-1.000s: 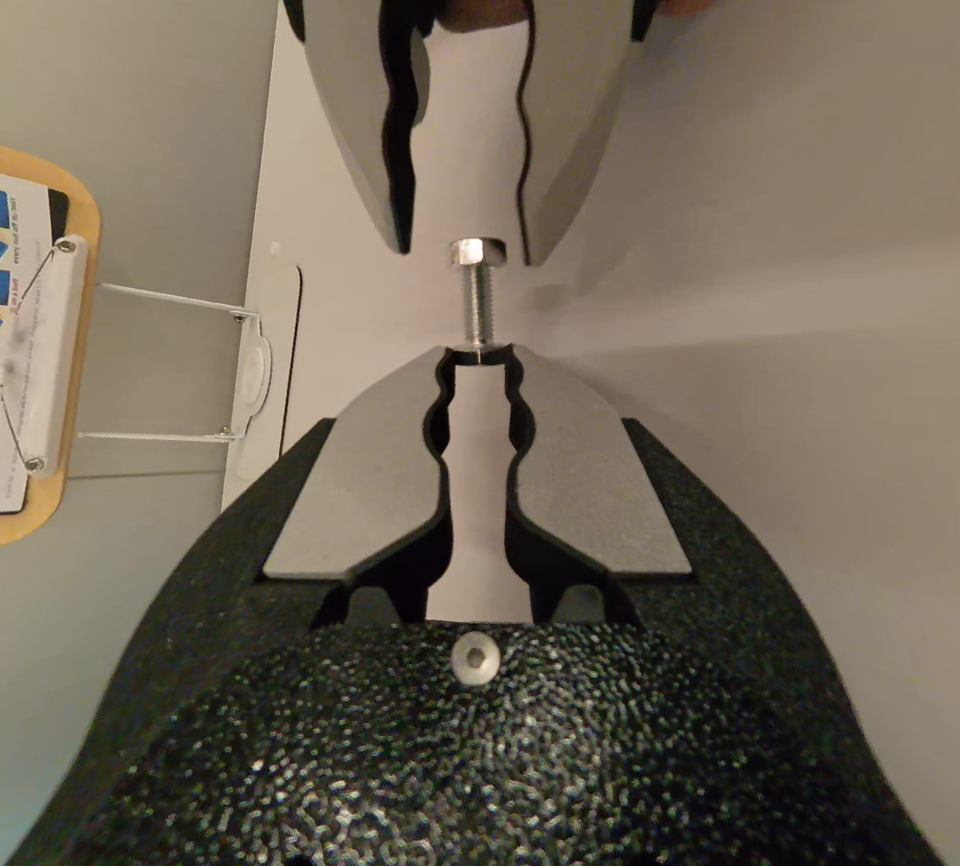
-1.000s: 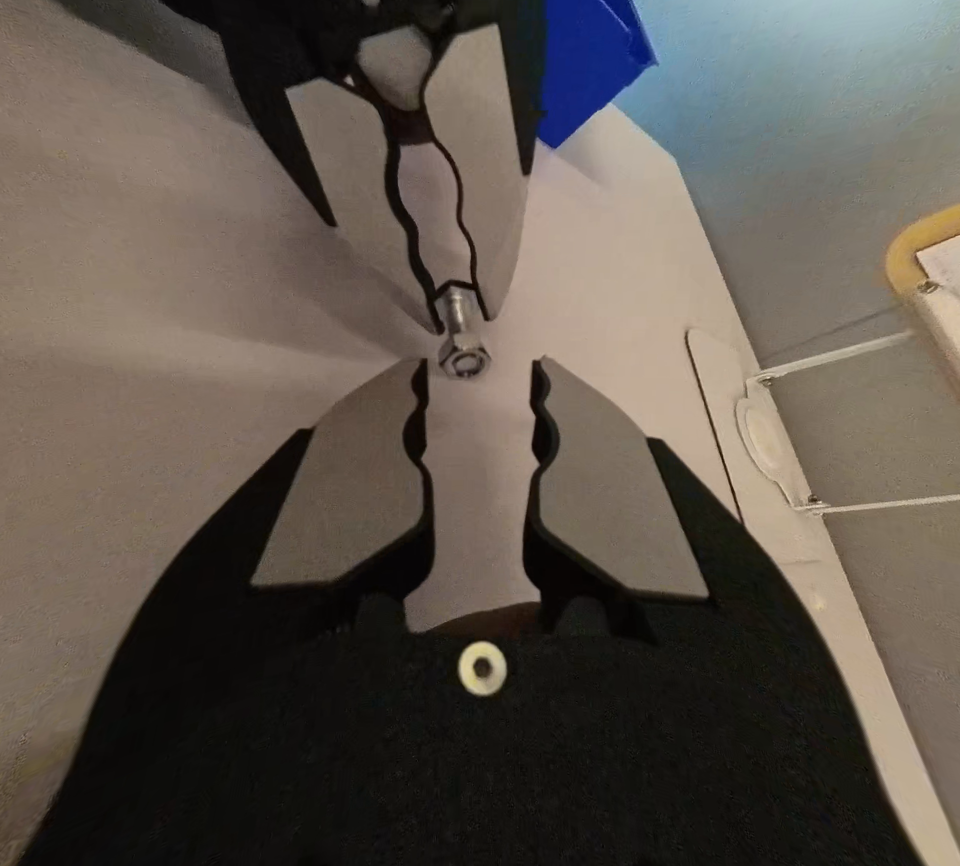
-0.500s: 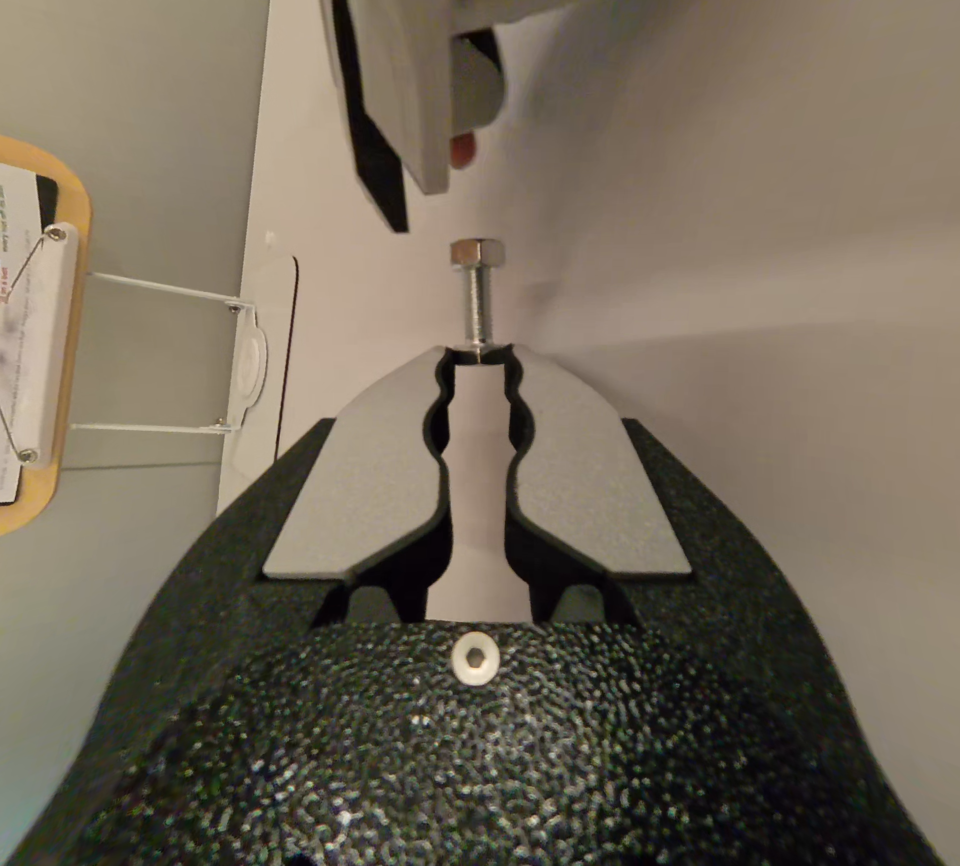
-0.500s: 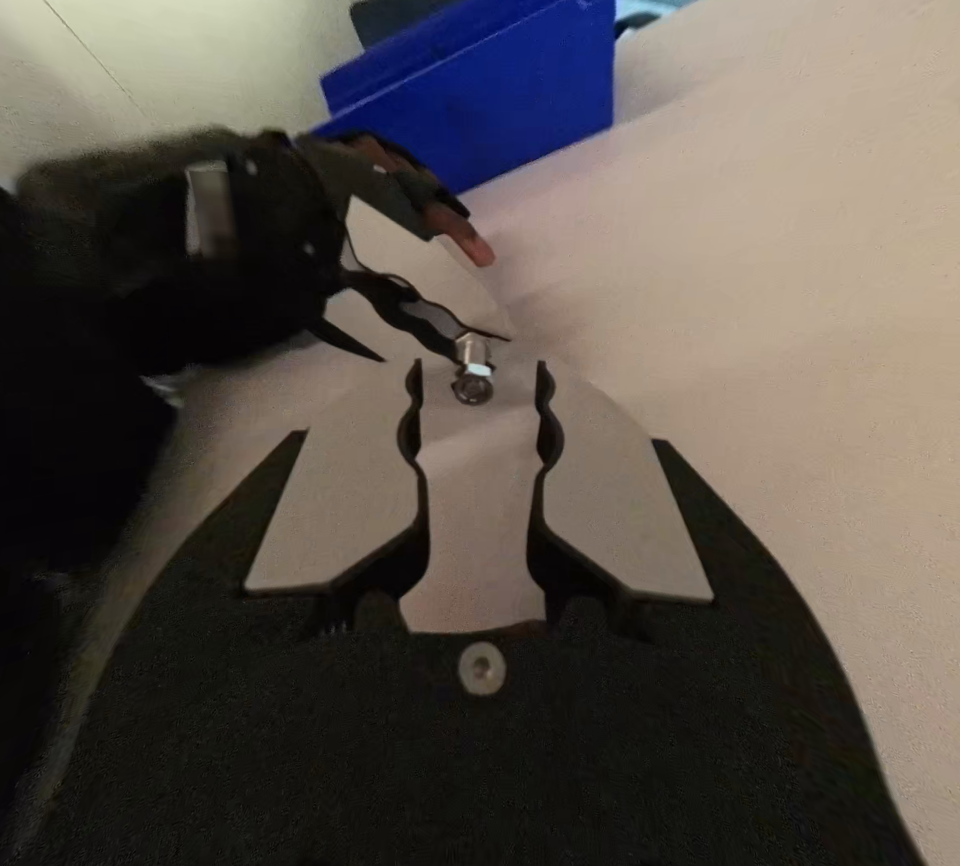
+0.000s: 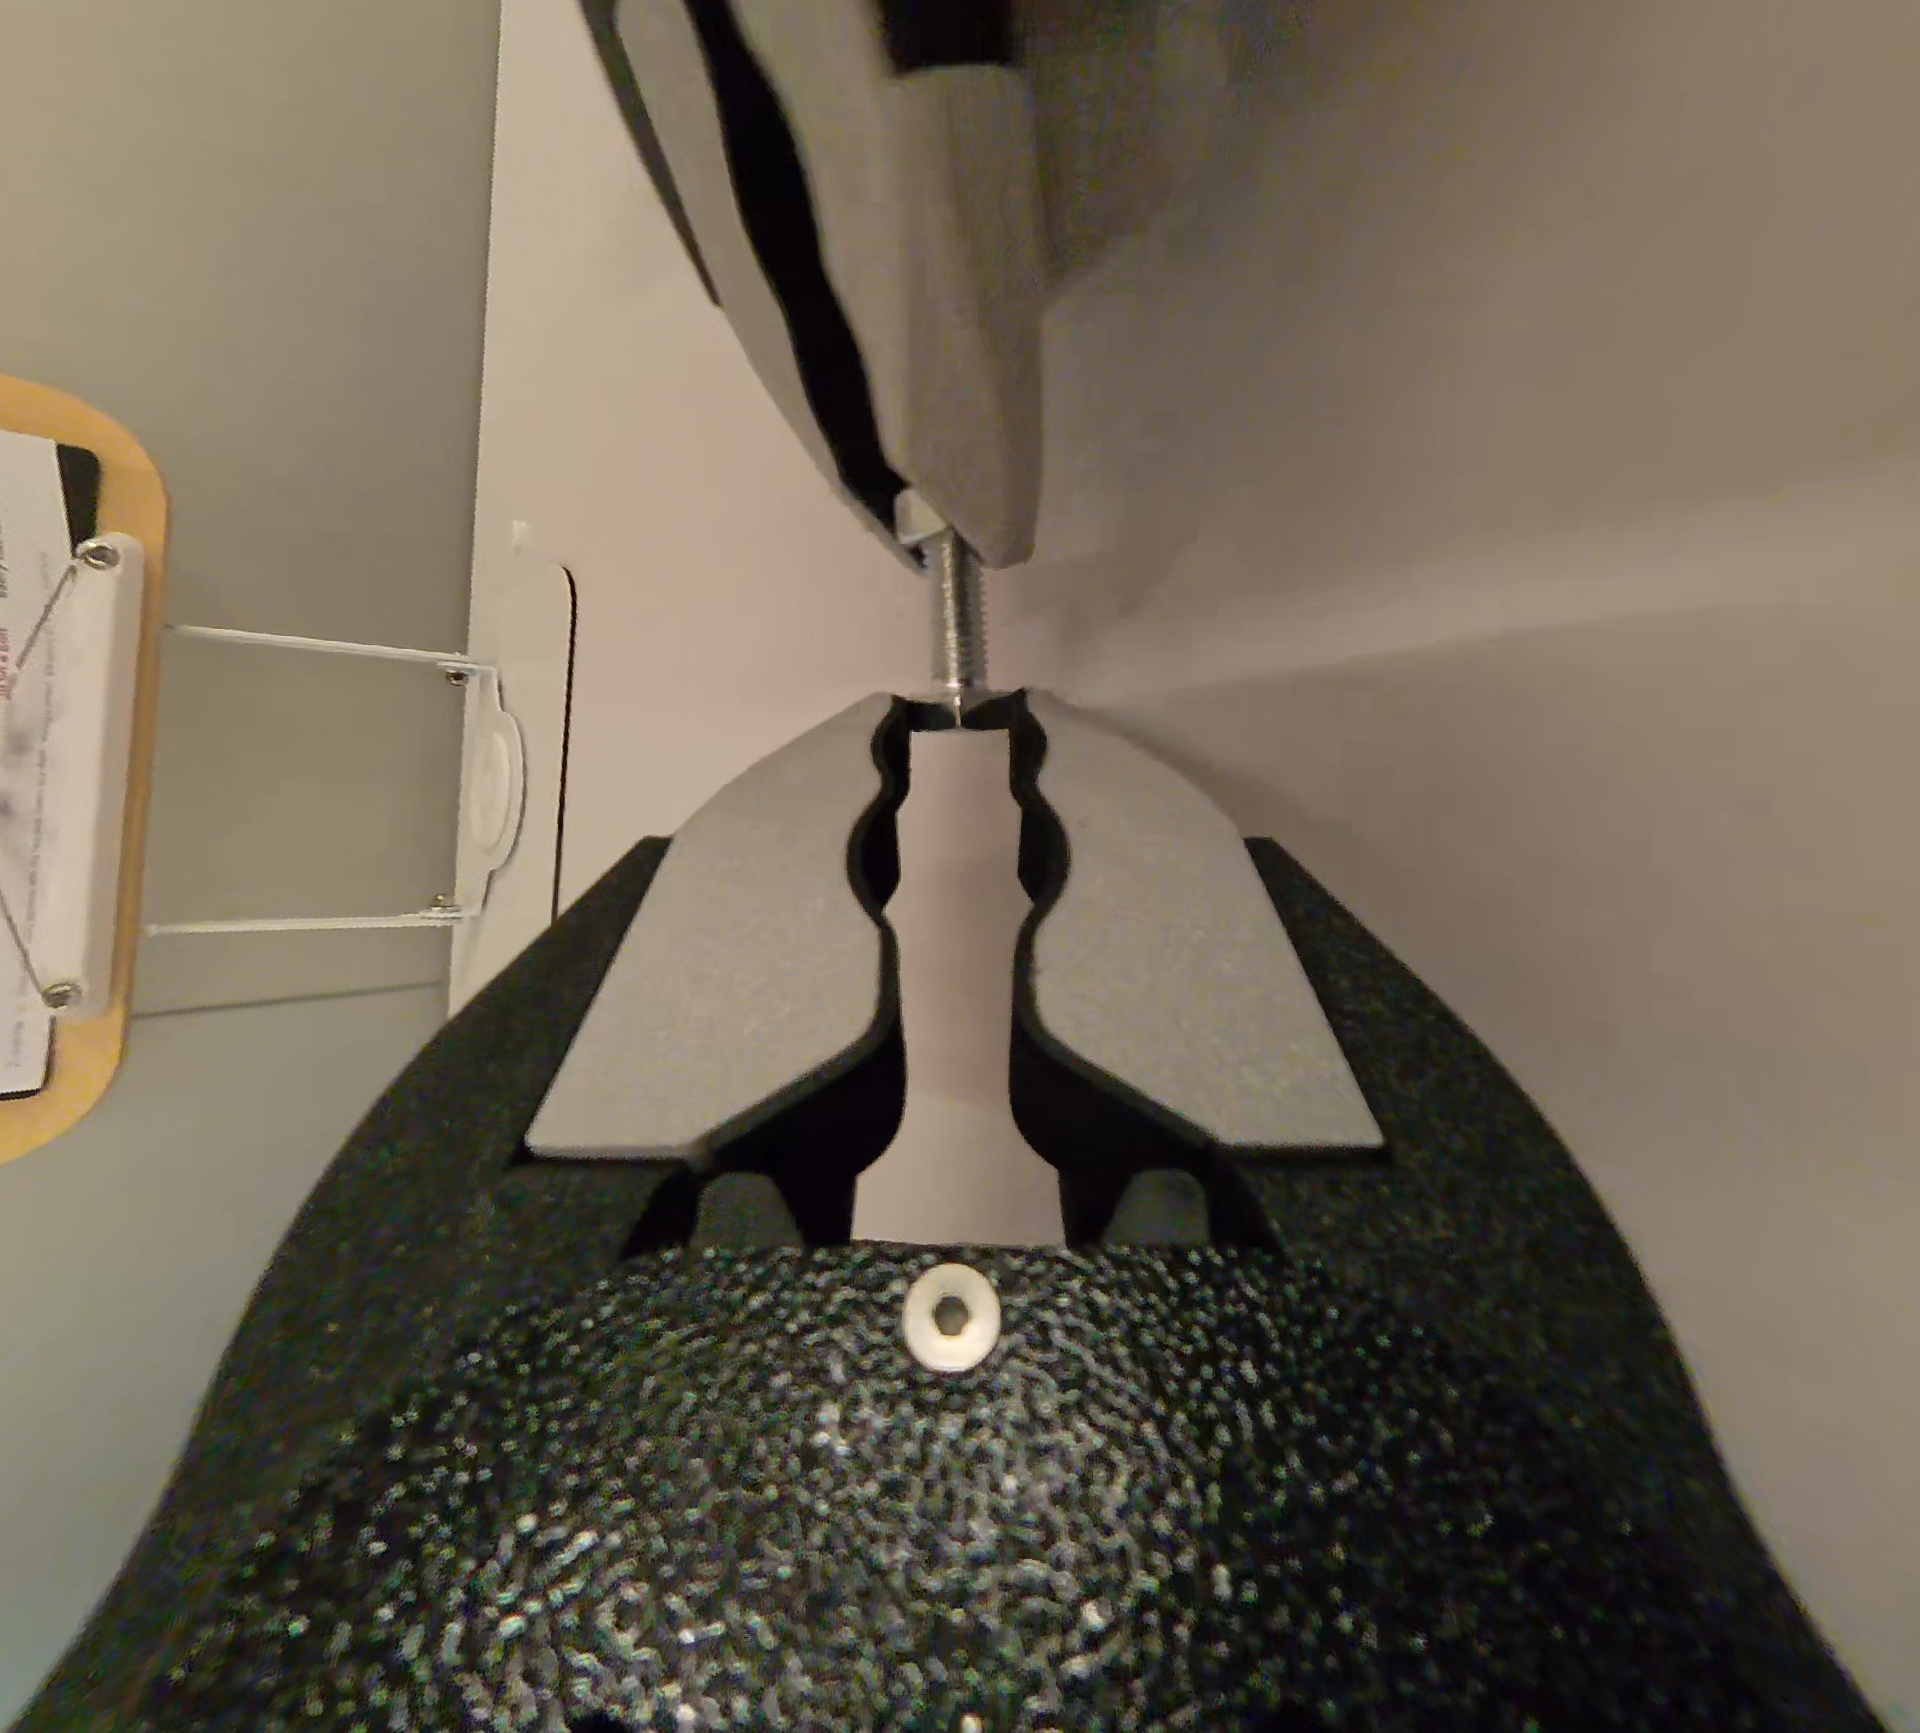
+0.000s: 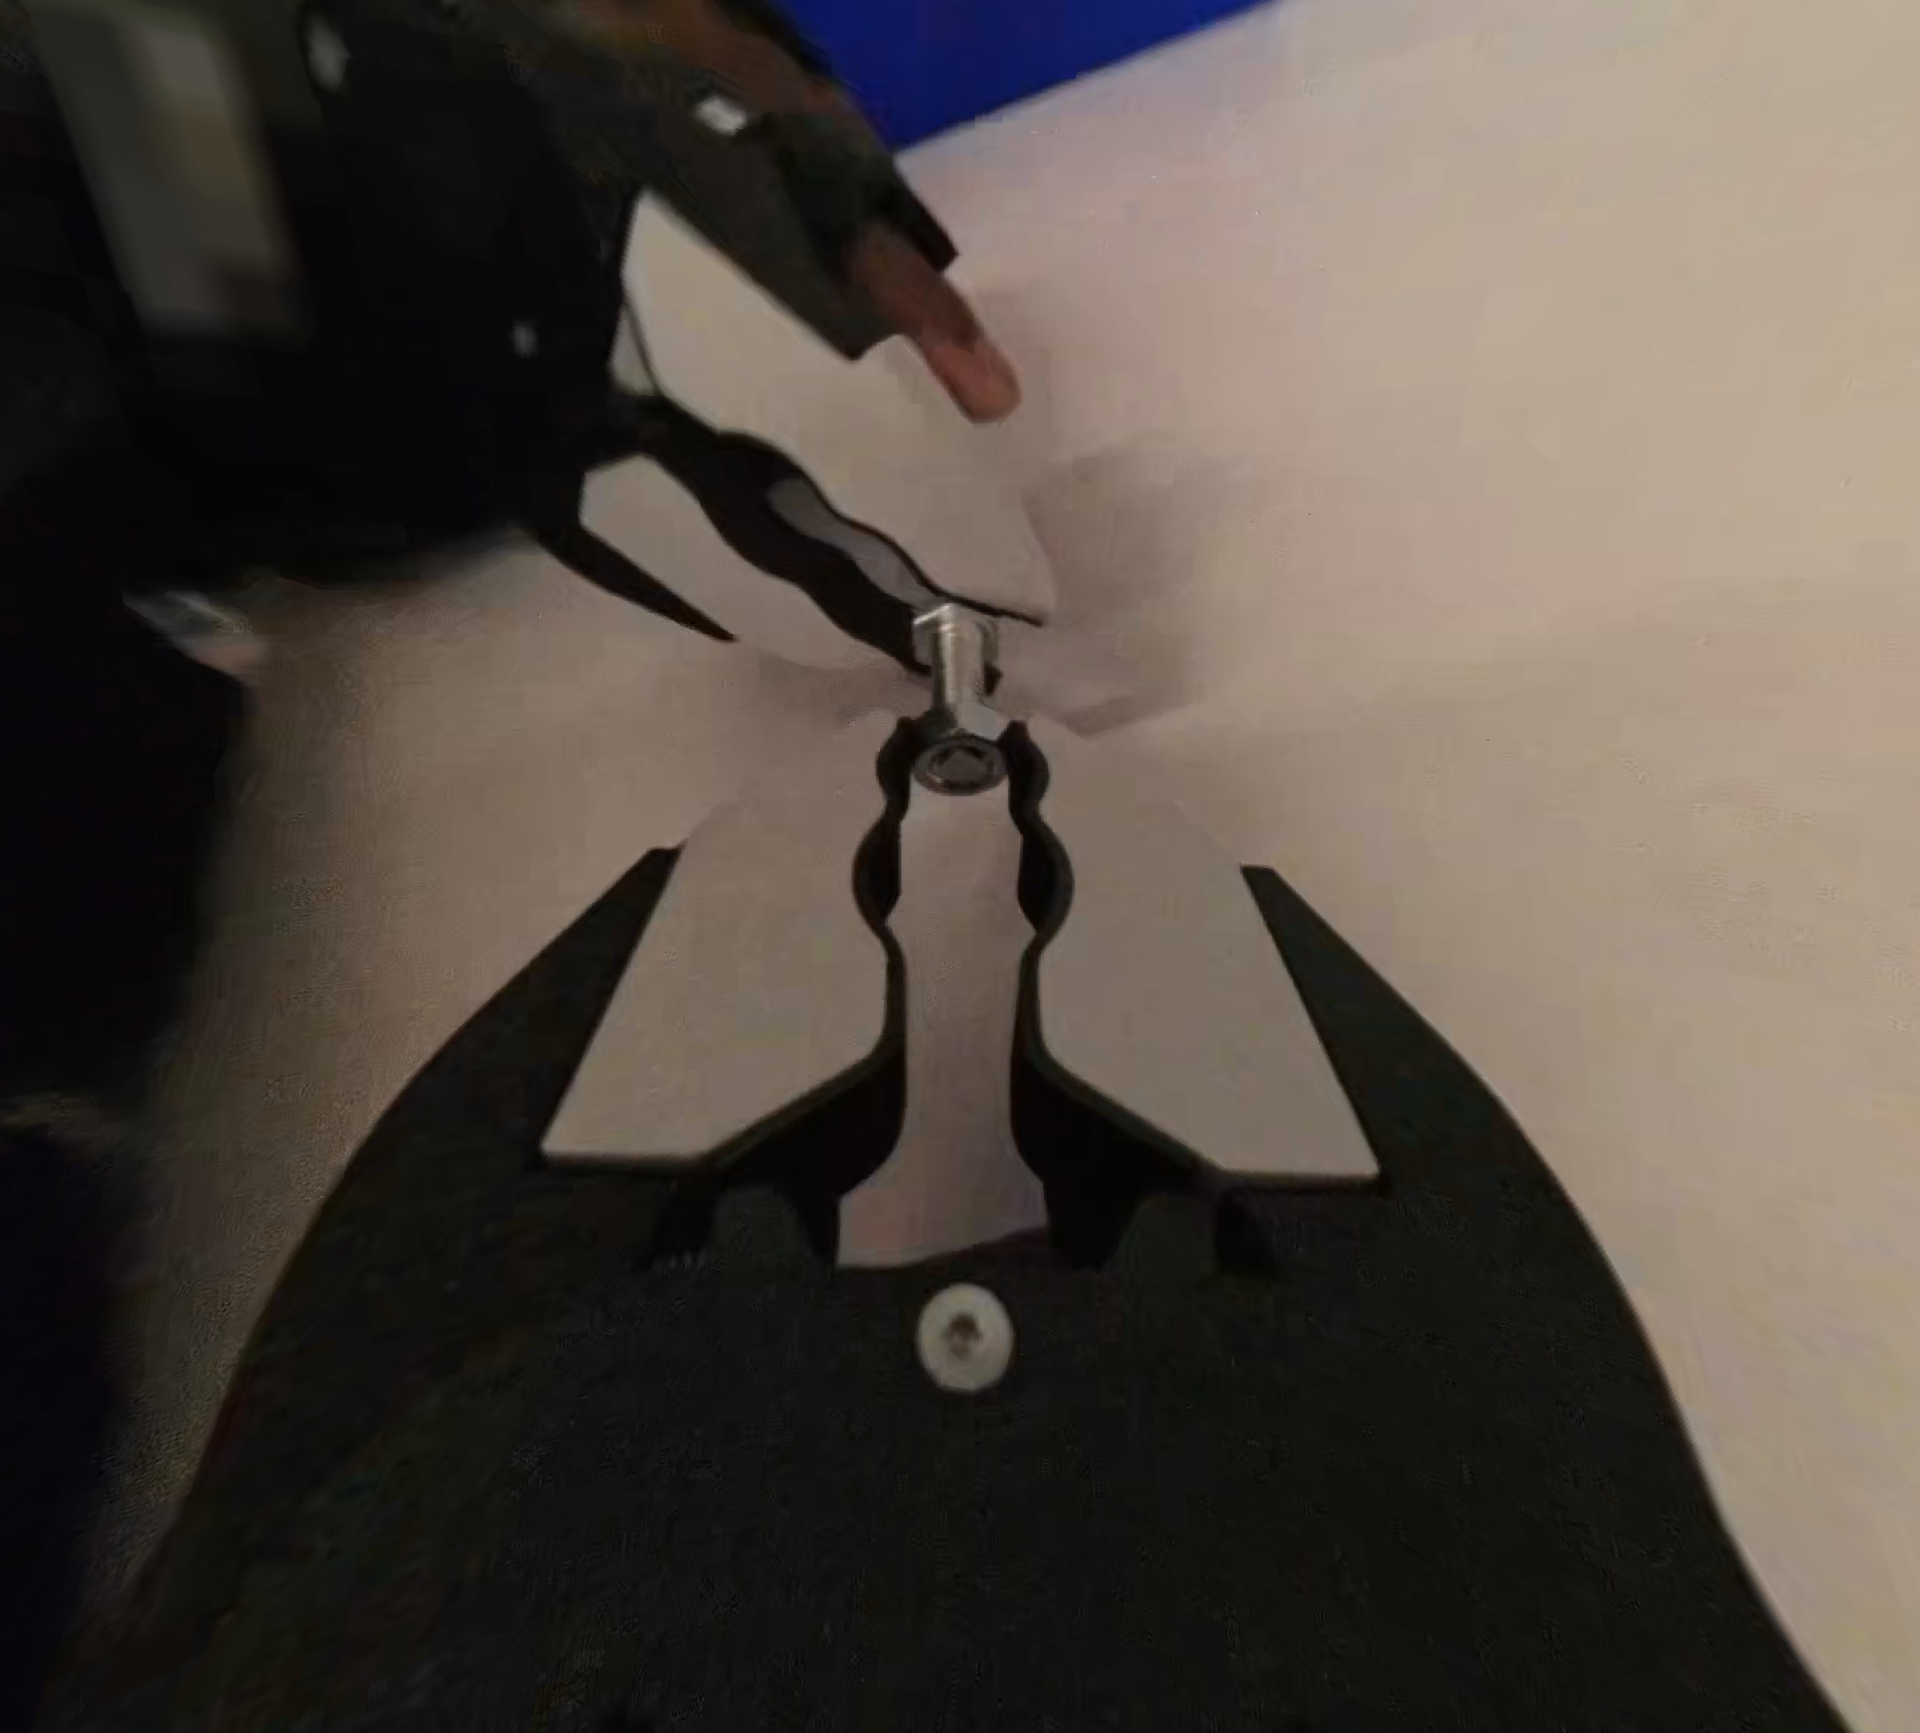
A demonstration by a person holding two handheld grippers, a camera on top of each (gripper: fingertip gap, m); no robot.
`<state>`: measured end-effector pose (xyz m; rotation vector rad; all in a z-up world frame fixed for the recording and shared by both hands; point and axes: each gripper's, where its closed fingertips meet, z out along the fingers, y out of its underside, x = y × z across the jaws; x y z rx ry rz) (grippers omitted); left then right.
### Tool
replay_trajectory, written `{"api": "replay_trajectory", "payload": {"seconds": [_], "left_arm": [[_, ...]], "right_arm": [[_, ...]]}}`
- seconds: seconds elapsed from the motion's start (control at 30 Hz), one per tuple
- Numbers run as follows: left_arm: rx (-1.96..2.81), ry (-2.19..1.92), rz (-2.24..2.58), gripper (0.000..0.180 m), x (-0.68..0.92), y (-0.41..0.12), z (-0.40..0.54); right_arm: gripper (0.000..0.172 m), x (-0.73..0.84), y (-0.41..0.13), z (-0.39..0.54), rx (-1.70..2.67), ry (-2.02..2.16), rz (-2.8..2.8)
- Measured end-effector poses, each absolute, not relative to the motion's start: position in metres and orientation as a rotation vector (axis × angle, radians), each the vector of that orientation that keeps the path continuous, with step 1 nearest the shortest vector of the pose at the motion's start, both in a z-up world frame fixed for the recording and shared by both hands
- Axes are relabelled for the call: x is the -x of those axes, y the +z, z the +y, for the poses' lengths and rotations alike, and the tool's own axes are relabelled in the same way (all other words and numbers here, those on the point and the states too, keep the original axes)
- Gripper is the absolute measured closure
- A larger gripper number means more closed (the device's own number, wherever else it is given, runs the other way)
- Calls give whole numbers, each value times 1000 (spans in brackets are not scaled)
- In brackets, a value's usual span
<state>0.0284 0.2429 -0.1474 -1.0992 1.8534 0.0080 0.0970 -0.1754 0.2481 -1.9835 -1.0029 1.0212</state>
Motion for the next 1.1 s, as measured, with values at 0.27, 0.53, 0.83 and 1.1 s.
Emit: {"api": "replay_trajectory", "payload": {"seconds": [0.27, 0.53, 0.83, 1.1], "left_arm": [[1166, -31, 1792, 163, -24, -141, 252], [1183, -87, 1795, 163, -27, -141, 247], [1106, -15, 1800, 163, -30, -138, 245], [1167, -48, 1783, 163, -23, -138, 250]], "right_arm": [[128, -105, 265, -163, 1792, 943, -1023], [150, -98, 258, -172, 1385, 226, -1417], [152, -97, 268, -186, 2032, 1500, -719], [123, -109, 272, -174, 1551, 474, -1288]]}}
